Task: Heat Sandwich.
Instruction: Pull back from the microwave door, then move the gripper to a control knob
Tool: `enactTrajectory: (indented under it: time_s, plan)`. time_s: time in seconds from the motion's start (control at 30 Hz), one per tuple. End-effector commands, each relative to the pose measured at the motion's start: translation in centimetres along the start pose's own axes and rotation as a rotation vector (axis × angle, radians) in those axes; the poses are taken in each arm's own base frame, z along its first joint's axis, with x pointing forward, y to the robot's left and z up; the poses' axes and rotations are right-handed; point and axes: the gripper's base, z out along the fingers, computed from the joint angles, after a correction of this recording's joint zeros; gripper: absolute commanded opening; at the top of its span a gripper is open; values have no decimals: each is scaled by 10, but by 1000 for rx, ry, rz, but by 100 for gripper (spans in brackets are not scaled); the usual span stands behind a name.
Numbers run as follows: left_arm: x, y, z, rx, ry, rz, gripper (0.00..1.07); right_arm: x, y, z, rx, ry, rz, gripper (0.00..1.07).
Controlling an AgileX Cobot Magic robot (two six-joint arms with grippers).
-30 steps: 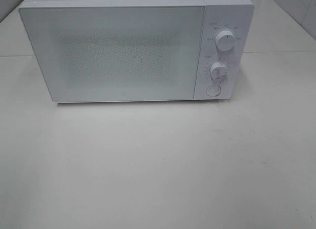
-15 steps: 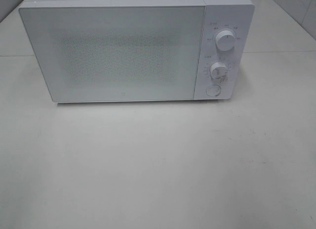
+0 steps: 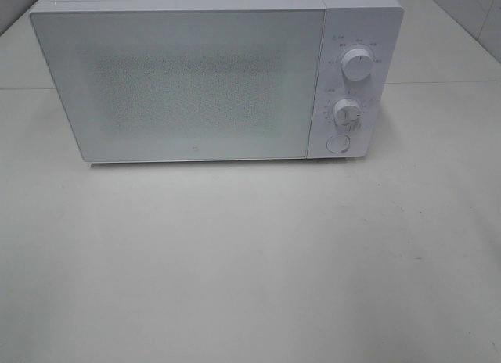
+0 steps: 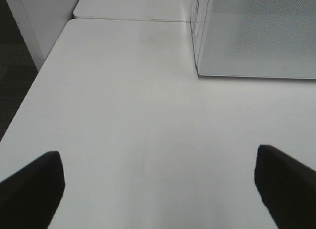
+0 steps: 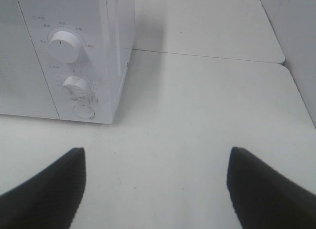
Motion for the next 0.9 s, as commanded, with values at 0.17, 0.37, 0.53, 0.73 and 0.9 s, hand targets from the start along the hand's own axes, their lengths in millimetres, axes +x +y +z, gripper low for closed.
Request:
enactTrajectory:
  time_s: [0.17, 0.37, 0.53, 0.73, 0.9]
  plan:
    - [2, -1, -3, 3, -28, -4, 98, -6, 2, 28, -10, -16, 25, 76]
    - [2, -1, -3, 3, -28, -4, 98, -9, 3, 48, -20, -41, 24, 76]
    - [2, -1, -3, 3, -28, -4, 98, -12, 5, 69, -30, -75, 23, 76]
    - [2, -1, -3, 3, -28, -4, 98, -2, 9, 91, -52, -152, 28, 76]
    - [2, -1, -3, 3, -28, -4, 98, 10, 21, 99, -83, -197, 30, 76]
